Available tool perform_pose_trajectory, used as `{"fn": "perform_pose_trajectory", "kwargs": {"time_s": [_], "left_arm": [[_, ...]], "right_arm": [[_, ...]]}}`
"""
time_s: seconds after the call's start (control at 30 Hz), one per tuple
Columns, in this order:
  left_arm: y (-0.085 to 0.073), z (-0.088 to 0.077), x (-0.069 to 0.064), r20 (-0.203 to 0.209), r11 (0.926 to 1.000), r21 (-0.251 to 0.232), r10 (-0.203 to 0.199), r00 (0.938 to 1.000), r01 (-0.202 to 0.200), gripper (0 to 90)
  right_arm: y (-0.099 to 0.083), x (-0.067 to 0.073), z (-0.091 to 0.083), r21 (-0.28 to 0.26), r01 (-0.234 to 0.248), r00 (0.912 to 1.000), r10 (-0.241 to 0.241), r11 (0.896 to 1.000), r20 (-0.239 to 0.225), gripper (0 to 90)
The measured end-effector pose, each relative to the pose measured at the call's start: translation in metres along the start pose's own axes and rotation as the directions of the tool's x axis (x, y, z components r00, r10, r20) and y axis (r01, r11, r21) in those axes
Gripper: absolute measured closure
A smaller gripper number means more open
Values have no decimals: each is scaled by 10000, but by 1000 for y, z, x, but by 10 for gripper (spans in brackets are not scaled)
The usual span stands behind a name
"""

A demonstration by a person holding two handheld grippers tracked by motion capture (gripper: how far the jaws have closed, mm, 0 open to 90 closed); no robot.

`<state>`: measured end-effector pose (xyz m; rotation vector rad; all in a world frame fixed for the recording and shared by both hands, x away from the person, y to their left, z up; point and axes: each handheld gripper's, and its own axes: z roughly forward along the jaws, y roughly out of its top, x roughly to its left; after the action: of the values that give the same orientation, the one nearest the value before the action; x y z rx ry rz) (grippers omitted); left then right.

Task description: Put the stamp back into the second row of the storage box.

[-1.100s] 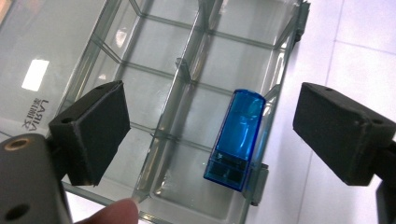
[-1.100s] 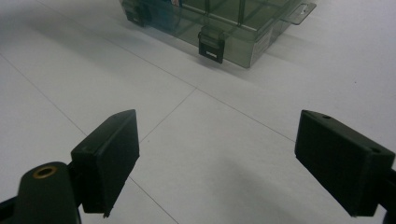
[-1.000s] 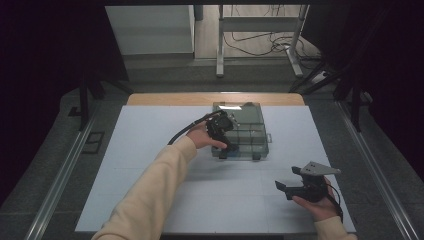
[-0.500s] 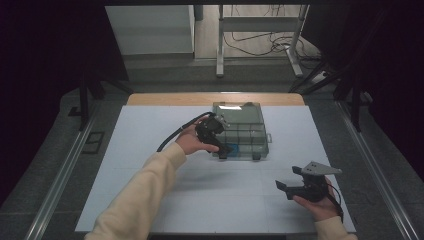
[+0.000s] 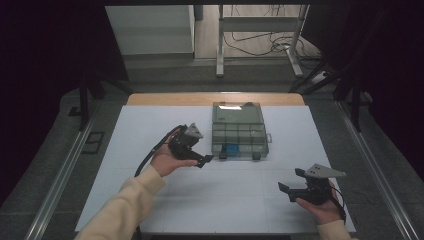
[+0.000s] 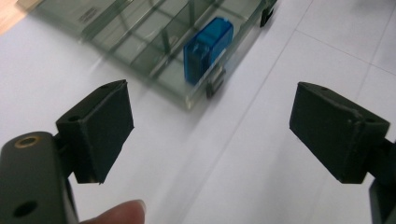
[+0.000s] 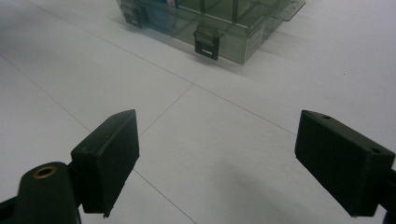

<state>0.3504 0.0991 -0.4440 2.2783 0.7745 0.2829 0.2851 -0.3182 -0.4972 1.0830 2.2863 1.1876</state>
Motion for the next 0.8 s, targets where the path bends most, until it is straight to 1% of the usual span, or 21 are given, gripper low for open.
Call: {"fn": "perform_pose_trajectory", "kwargs": {"time_s": [0.03, 0.13, 0.2, 0.23, 0.33, 0.37, 0.43, 0.47, 0.5, 0.53, 0.57, 0.6, 0.67, 0.7, 0.77, 0.8], "left_arm": [[-8, -7, -1, -198, 9999, -63, -108, 9997, 106, 135], [-28, -21, -4, -513, 9986, -300, -444, 9977, 429, 131], [-44, -32, -6, -866, 9974, -439, -615, 9943, 578, 131], [-49, -36, -6, -996, 9970, -494, -645, 9929, 598, 129], [-72, -48, -10, -1483, 9952, -542, -881, 9850, 809, 127], [-77, -50, -10, -1620, 9949, -549, -923, 9825, 844, 121], [-90, -55, -12, -1845, 9926, -588, -1157, 9760, 1066, 123], [-99, -58, -13, -1938, 9900, -695, -1345, 9718, 1232, 122], [-103, -59, -13, -1969, 9886, -705, -1445, 9697, 1330, 123], [-110, -60, -14, -2043, 9859, -779, -1613, 9655, 1482, 122], [-119, -61, -14, -2163, 9818, -891, -1835, 9589, 1678, 123], [-125, -61, -14, -2211, 9795, -915, -1960, 9554, 1797, 125], [-132, -61, -13, -2194, 9781, -813, -2052, 9538, 1917, 125], [-135, -61, -12, -2287, 9771, -800, -2107, 9504, 1974, 124], [-137, -61, -11, -2389, 9749, -885, -2200, 9458, 2044, 125], [-136, -60, -11, -2498, 9770, -854, -2108, 9451, 1953, 125]], "right_arm": [[0, 0, 0, 33, 10, 10000, -10, 10000, 15, 139], [-1, 0, -1, 53, -25, 10000, 24, 10000, 54, 139], [-1, -1, -1, 27, -75, 9999, 75, 10000, 68, 139], [-1, -1, 0, 14, -86, 9999, 85, 10000, 92, 140], [0, -2, 1, 51, -71, 9999, 70, 10000, 83, 139], [0, -2, 2, 61, -59, 10000, 58, 10000, 74, 139], [0, -2, 3, 110, -48, 10000, 47, 9999, 80, 139], [1, -2, 3, 110, -56, 10000, 55, 9999, 72, 139], [1, -2, 3, 116, -58, 9999, 58, 9999, 84, 139], [1, -2, 3, 122, -61, 9999, 59, 9999, 92, 139], [1, -2, 4, 132, -47, 9999, 46, 9999, 95, 139], [1, -2, 4, 149, -50, 9999, 48, 9999, 100, 139], [1, -2, 4, 154, -44, 9999, 42, 9999, 106, 139], [1, -2, 4, 135, -16, 10000, 15, 9999, 97, 139], [1, -2, 5, 144, 16, 10000, -17, 9999, 97, 139], [1, -2, 5, 157, 25, 9999, -27, 9999, 99, 139]]}}
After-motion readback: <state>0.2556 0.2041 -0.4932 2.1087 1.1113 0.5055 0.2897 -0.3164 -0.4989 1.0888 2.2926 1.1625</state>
